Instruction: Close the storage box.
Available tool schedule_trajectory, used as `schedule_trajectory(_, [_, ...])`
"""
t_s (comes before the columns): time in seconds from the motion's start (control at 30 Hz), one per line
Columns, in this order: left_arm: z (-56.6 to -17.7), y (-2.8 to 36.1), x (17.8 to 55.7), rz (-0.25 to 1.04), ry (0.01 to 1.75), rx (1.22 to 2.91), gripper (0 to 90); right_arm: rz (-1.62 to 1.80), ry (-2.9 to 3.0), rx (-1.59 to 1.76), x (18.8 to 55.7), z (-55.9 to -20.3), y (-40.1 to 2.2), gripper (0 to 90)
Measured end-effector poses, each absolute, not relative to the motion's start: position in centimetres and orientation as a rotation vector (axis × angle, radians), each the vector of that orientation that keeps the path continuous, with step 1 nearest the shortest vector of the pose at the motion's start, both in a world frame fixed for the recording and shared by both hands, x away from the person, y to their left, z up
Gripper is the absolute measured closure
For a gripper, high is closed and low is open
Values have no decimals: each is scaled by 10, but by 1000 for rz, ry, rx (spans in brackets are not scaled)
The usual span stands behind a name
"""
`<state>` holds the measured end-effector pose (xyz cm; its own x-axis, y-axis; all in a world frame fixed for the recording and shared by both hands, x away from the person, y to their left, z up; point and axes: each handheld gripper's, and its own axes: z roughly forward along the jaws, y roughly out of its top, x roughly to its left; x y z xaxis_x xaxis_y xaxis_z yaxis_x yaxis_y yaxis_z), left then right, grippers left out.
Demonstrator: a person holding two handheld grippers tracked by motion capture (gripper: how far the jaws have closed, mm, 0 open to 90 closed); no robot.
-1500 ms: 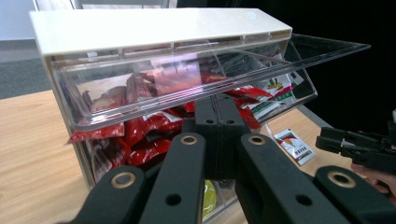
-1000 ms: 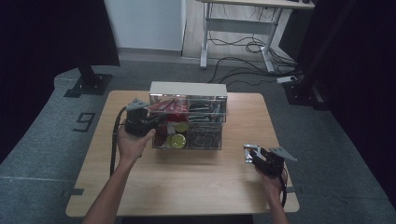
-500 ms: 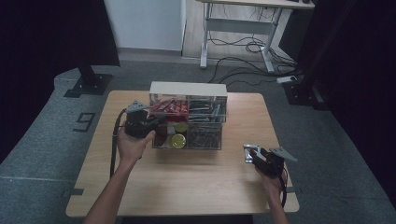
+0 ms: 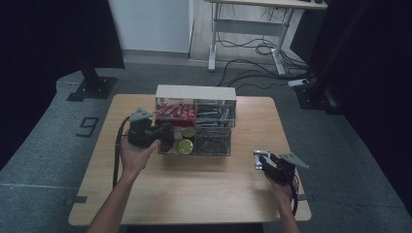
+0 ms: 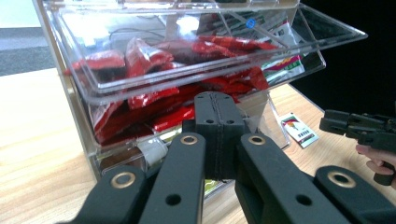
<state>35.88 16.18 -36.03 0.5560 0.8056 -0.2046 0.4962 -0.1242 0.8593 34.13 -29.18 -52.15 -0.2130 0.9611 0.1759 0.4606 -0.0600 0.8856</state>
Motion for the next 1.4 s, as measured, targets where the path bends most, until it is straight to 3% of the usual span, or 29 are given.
schedule_trajectory(0.67, [-391, 196, 329, 385, 1109, 1737, 900, 1266, 1733, 1459, 337, -519, -283, 459])
schedule_trajectory(1.0, [-426, 213, 308, 410, 1125, 1756, 862, 1294, 1774, 1414, 333, -518, -281, 456])
schedule_trajectory(1.17, [-451, 219, 305, 404, 1152, 1784, 803, 1307, 1798, 1388, 329, -518, -280, 452])
schedule_trajectory(1.4, [-481, 223, 307, 401, 1177, 1842, 626, 1319, 1848, 1355, 324, -520, -278, 432])
